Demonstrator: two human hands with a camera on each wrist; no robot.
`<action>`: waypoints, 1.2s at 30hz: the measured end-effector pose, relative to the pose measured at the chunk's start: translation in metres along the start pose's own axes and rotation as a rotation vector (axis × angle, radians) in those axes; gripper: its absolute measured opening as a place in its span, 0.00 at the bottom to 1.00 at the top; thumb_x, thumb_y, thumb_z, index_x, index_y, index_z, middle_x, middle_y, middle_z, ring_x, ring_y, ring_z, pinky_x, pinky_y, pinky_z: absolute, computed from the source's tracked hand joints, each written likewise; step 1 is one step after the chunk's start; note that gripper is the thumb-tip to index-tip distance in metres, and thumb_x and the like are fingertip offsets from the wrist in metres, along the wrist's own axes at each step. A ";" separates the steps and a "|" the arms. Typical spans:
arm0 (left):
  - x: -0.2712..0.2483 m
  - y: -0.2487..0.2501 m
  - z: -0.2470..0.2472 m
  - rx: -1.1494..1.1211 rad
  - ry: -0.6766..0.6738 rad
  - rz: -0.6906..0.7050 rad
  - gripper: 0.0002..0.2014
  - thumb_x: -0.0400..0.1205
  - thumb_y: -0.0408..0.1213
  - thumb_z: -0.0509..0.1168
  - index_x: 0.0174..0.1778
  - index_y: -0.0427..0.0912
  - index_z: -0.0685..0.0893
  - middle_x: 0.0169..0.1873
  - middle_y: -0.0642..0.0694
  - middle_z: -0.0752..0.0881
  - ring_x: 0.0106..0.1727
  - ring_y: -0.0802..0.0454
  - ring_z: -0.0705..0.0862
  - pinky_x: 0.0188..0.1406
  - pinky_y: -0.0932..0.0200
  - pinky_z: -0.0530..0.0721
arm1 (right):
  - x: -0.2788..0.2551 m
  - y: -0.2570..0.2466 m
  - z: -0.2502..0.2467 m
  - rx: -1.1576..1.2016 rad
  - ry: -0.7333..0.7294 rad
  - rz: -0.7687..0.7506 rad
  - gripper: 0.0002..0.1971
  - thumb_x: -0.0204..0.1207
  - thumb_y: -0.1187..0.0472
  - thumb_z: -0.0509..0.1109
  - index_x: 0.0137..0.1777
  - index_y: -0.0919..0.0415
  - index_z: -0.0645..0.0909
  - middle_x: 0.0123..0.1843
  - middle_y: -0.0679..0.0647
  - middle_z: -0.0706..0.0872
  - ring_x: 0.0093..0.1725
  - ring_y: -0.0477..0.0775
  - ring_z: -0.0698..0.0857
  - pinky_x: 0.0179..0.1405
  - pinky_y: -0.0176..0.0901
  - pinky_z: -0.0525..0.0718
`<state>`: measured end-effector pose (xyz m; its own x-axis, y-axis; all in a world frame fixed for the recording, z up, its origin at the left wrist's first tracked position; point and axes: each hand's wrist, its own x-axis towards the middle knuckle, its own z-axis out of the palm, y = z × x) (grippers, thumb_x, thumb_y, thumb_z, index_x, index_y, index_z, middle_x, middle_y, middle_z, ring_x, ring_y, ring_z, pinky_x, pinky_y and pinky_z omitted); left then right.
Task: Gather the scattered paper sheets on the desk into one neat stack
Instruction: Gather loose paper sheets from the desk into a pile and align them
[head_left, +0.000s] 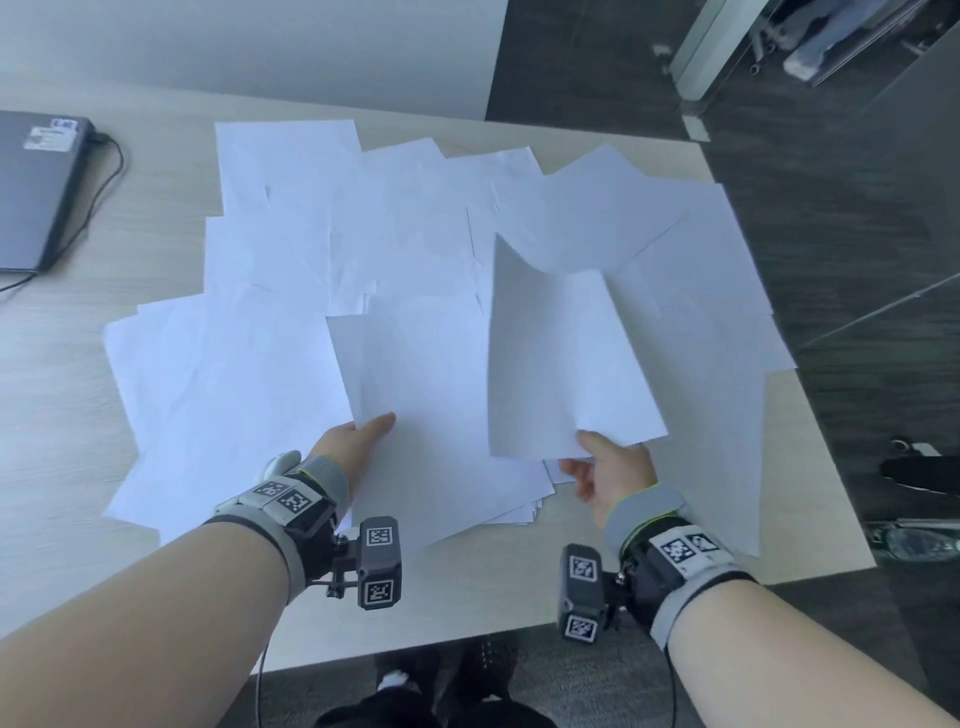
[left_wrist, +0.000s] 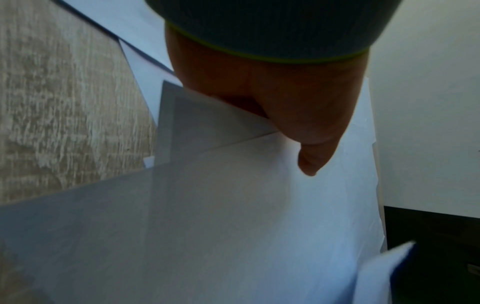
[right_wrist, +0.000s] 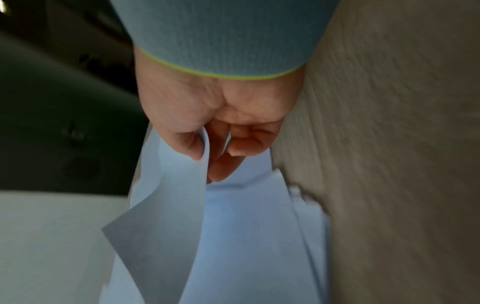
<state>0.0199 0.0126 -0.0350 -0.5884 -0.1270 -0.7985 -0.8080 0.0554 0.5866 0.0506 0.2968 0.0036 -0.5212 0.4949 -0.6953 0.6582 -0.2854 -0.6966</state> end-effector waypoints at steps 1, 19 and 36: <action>-0.001 0.000 0.000 0.013 0.003 -0.005 0.31 0.75 0.66 0.71 0.65 0.45 0.84 0.60 0.42 0.89 0.64 0.39 0.87 0.73 0.46 0.78 | -0.004 0.008 0.007 -0.044 -0.023 -0.003 0.05 0.79 0.67 0.71 0.45 0.64 0.77 0.22 0.56 0.85 0.21 0.55 0.82 0.15 0.31 0.65; -0.019 0.016 -0.004 0.139 0.001 0.269 0.08 0.81 0.32 0.69 0.46 0.52 0.87 0.43 0.47 0.93 0.47 0.42 0.91 0.56 0.47 0.89 | -0.006 0.018 -0.003 -0.479 -0.068 -0.310 0.16 0.77 0.44 0.74 0.61 0.45 0.78 0.56 0.48 0.86 0.49 0.48 0.86 0.51 0.46 0.83; -0.058 0.063 -0.023 0.141 -0.054 0.631 0.12 0.71 0.40 0.80 0.49 0.54 0.92 0.44 0.60 0.94 0.50 0.59 0.91 0.54 0.61 0.85 | -0.031 -0.067 0.016 -0.159 -0.312 -0.505 0.24 0.56 0.45 0.83 0.39 0.59 0.77 0.39 0.56 0.74 0.42 0.54 0.76 0.46 0.50 0.76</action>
<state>0.0035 0.0005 0.0517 -0.9492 0.0226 -0.3138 -0.3002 0.2333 0.9249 0.0142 0.2877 0.0692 -0.9083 0.2667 -0.3222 0.3491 0.0591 -0.9352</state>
